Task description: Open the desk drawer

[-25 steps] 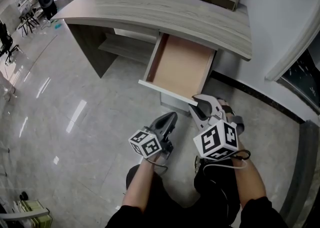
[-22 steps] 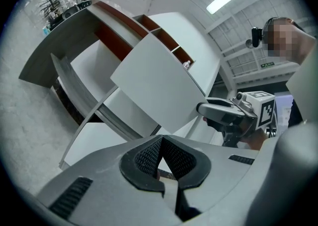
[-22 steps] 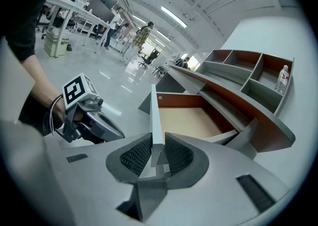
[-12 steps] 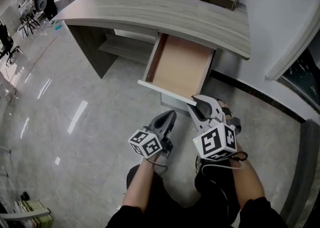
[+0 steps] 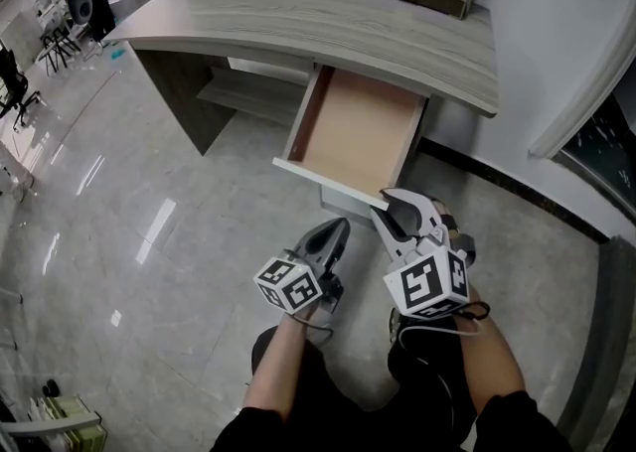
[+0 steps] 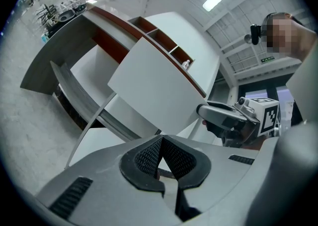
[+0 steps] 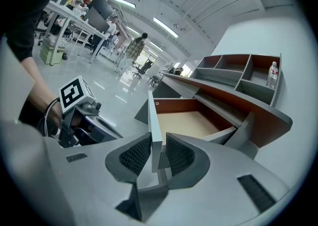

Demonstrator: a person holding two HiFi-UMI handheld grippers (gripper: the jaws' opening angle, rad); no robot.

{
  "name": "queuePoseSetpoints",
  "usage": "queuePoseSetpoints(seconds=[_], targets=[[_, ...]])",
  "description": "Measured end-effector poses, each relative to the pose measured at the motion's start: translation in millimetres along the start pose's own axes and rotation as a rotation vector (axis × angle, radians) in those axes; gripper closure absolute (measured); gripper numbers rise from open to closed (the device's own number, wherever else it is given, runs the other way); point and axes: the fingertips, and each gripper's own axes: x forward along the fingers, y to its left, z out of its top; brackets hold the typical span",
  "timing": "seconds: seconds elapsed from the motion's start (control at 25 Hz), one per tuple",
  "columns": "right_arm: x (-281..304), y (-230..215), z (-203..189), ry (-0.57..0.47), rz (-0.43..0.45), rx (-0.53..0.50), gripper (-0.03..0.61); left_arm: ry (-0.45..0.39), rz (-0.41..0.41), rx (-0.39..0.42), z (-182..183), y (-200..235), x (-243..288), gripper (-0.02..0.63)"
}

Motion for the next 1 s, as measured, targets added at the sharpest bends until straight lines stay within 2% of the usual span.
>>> queuePoseSetpoints(seconds=[0.76, 1.0], targets=[[-15.6, -5.1, 3.7, -0.059, -0.016, 0.081, 0.456, 0.006, -0.003, 0.016, 3.0, -5.0, 3.6, 0.611], [-31.8, -8.8, 7.7, -0.086, -0.057, 0.11, 0.456, 0.007, 0.015, 0.082, 9.4, -11.2, -0.4, 0.611]])
